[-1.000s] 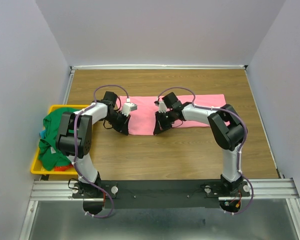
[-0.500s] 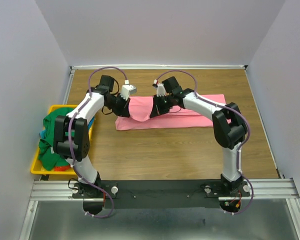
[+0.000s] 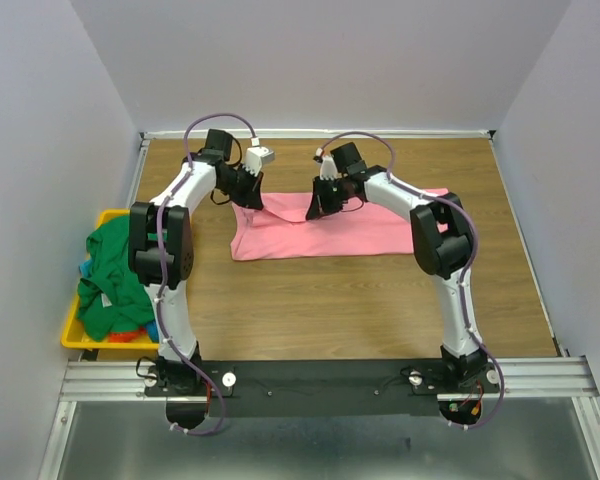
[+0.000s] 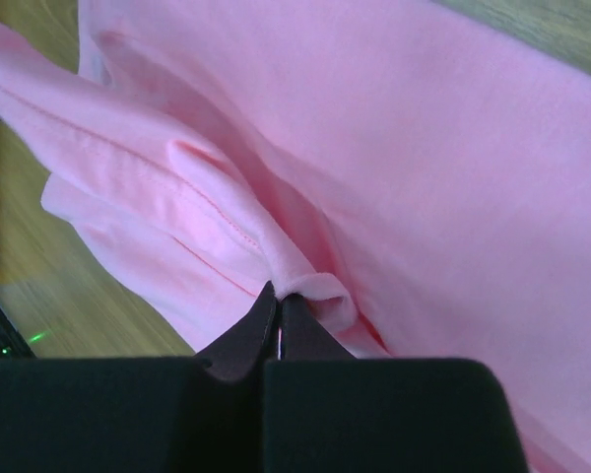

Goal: Fold and stack the t-shirts
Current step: Fold the other side of the tshirt into a rectangle

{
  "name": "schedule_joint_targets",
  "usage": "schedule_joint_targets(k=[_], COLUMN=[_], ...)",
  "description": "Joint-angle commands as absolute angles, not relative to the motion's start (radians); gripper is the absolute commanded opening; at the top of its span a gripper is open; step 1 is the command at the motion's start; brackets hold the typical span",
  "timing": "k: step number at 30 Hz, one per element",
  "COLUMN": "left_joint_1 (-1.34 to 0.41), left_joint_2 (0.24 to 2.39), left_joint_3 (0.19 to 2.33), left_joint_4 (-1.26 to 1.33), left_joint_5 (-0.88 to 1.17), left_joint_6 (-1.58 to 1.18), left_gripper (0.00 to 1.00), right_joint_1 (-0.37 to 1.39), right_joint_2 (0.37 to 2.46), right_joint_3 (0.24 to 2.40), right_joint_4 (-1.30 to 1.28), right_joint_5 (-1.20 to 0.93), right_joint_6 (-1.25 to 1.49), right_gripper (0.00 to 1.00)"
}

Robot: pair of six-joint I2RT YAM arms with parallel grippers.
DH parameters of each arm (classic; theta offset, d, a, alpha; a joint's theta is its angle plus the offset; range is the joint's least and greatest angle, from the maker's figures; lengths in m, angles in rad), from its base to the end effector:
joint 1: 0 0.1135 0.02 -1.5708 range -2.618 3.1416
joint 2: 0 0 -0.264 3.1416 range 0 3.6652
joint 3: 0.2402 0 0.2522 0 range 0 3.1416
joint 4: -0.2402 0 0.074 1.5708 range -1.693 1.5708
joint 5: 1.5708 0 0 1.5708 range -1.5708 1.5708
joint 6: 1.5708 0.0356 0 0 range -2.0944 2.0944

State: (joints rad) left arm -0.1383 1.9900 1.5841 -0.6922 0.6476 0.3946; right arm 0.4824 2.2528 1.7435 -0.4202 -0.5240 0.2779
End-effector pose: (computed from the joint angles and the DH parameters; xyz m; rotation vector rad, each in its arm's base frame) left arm 0.4158 -0.0796 0.2219 0.8522 2.3557 -0.7543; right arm 0.4278 0.2441 0.1674 -0.4908 2.5373 0.9582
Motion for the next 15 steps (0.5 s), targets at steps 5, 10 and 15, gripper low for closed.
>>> schedule_joint_targets(k=[5, 10, 15], left_joint_1=[-0.121, -0.120, -0.112], left_joint_2=[2.083, 2.065, 1.997], left_joint_3=[1.692, 1.669, 1.595], left_joint_4=[-0.703, -0.721, -0.726], left_joint_5=[0.620, 0.644, 0.661], left_joint_6=[0.379, 0.374, 0.383], left_gripper=[0.00, 0.00, 0.00], right_joint_1=[0.468, 0.460, 0.457], right_joint_2=[2.295, 2.267, 2.221], right_joint_3=[1.809, 1.784, 1.729], right_joint_4=[-0.443, -0.445, -0.443], right_joint_5=[-0.557, -0.589, -0.632], right_joint_6=[0.276, 0.287, 0.290], right_gripper=[0.01, 0.01, 0.00])
